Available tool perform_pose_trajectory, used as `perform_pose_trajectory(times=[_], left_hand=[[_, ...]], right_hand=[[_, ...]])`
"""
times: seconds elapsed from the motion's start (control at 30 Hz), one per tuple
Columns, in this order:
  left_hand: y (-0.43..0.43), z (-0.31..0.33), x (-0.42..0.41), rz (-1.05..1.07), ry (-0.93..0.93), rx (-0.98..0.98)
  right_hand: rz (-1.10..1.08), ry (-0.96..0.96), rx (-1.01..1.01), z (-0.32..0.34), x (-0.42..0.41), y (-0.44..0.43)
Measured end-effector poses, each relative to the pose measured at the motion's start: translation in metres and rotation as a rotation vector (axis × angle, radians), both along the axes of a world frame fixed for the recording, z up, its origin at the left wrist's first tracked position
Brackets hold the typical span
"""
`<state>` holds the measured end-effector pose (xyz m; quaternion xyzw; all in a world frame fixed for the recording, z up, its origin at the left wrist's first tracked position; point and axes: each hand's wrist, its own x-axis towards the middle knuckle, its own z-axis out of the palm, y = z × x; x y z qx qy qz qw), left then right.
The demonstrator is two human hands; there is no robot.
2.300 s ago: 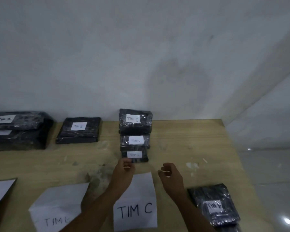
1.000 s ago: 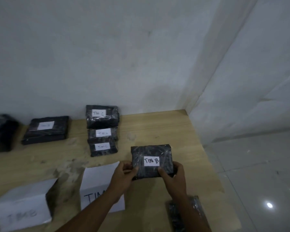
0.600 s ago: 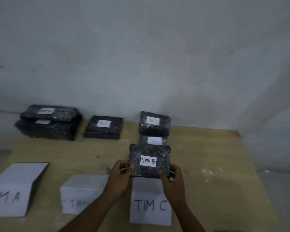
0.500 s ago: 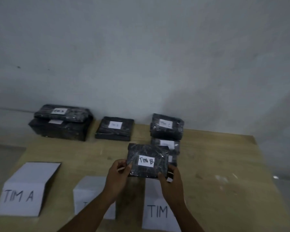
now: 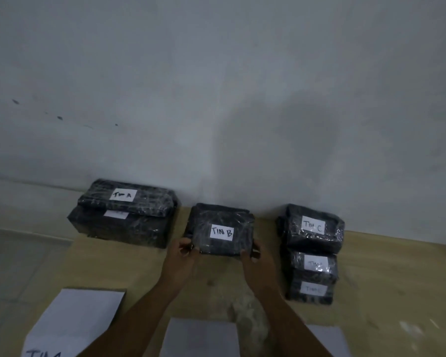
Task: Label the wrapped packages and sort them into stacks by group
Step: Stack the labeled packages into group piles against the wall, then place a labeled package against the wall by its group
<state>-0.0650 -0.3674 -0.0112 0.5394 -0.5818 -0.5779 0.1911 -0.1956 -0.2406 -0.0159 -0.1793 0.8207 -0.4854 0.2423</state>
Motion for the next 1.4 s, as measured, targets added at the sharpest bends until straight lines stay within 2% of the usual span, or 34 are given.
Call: perform_pose_trajectory(times=[0.2,0.33,0.67,0.87,1.07,1.4], left_hand=[[-0.037,-0.010,-0.015,-0.057,-0.037,0.025],[-0.045,-0.015,-0.014,-0.081,-0.034,0.072],[0.002,0.011,0.003,-0.021,0.033,-0.040],[0.086,0.032,0.006,-0.199,0.001,0.000],[0.195,0.031,-0.012,-0.515,0.004,0.055],[0.382,0.027,-0.062,-0.871,-0.045,0.088]], right_hand=[[0.052,0.107,0.086,0.000,-0.020,-0.036],[0.004,0.051,0.100,-0.019,-0.016,-0.043],[-0.088,0.027,0.010,-0.010,0.008,-0.005],[-0.035,-0.010,-0.033,0.009,0.021,0.075],[-0.025,0.030,0.018,0.024,0.020,0.191],[-0.318,0.107,0.134,0.004,0.009,0.407]])
